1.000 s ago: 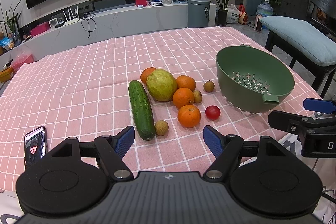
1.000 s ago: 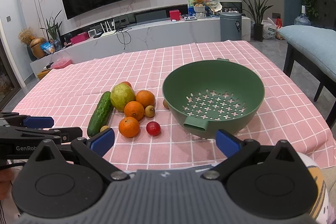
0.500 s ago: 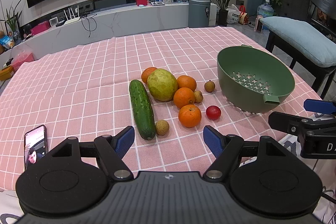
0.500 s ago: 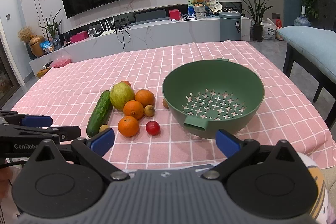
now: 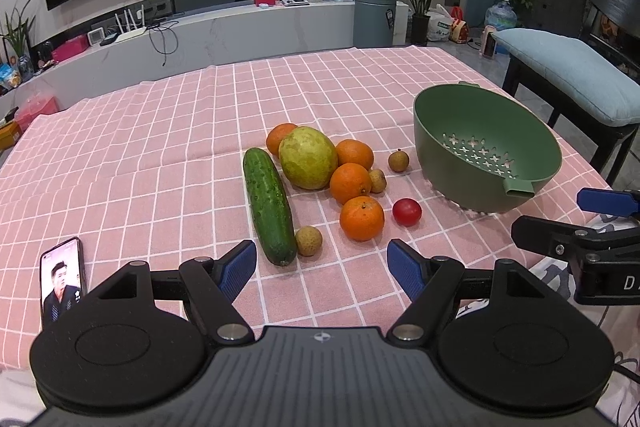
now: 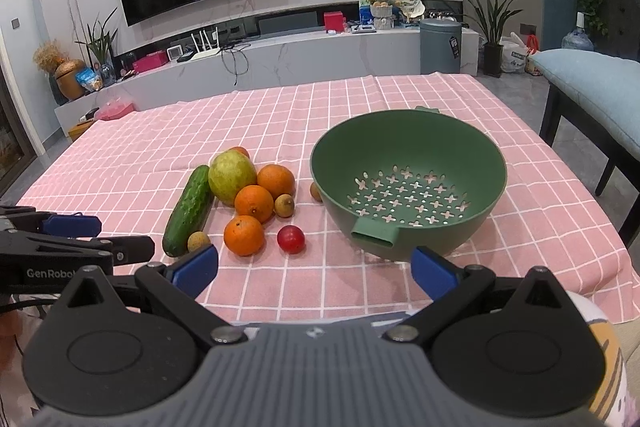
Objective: Organize fruits
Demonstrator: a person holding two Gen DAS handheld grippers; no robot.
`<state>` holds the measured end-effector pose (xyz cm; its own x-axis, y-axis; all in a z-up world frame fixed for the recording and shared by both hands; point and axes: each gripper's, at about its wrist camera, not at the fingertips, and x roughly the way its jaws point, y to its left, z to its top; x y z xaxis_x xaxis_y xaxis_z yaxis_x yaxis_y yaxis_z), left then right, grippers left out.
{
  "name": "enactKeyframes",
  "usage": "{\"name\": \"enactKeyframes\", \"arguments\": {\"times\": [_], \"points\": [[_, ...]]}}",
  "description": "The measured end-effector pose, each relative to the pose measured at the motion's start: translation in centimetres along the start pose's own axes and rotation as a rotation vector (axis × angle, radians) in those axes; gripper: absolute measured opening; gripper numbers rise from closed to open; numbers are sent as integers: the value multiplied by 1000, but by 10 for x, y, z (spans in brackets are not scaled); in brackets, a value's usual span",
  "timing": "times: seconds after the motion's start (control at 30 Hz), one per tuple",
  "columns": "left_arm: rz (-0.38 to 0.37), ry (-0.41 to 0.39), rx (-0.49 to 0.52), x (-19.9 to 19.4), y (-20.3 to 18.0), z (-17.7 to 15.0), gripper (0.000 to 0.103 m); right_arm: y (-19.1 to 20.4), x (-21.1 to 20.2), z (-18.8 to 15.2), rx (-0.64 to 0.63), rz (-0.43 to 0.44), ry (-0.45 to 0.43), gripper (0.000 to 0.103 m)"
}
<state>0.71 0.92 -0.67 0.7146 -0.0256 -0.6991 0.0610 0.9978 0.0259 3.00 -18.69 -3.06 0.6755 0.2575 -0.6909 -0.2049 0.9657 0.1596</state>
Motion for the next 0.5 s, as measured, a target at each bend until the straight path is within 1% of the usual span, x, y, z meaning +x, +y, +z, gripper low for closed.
{"name": "enactKeyframes", "arguments": {"times": [0.17, 0.27, 0.33, 0.4, 0.47, 0.5], "points": [[1, -1, 1, 3, 14, 11, 87, 2, 7, 9, 0, 42, 30, 99], [-28, 15, -38, 10, 29, 22, 84, 11, 15, 17, -34, 68, 38, 98], [-44, 36, -58, 18, 39, 29, 82, 19, 21, 23, -74, 70, 34, 98], [-51, 66, -75, 28, 48, 37, 80, 28, 27, 29, -121, 81, 23, 97], [-69, 91, -93, 40, 56, 42, 75, 37, 37, 37, -168, 93, 12, 88], [-83, 104, -111, 45, 61, 45, 74, 40, 43, 41, -188, 99, 11, 87]]}}
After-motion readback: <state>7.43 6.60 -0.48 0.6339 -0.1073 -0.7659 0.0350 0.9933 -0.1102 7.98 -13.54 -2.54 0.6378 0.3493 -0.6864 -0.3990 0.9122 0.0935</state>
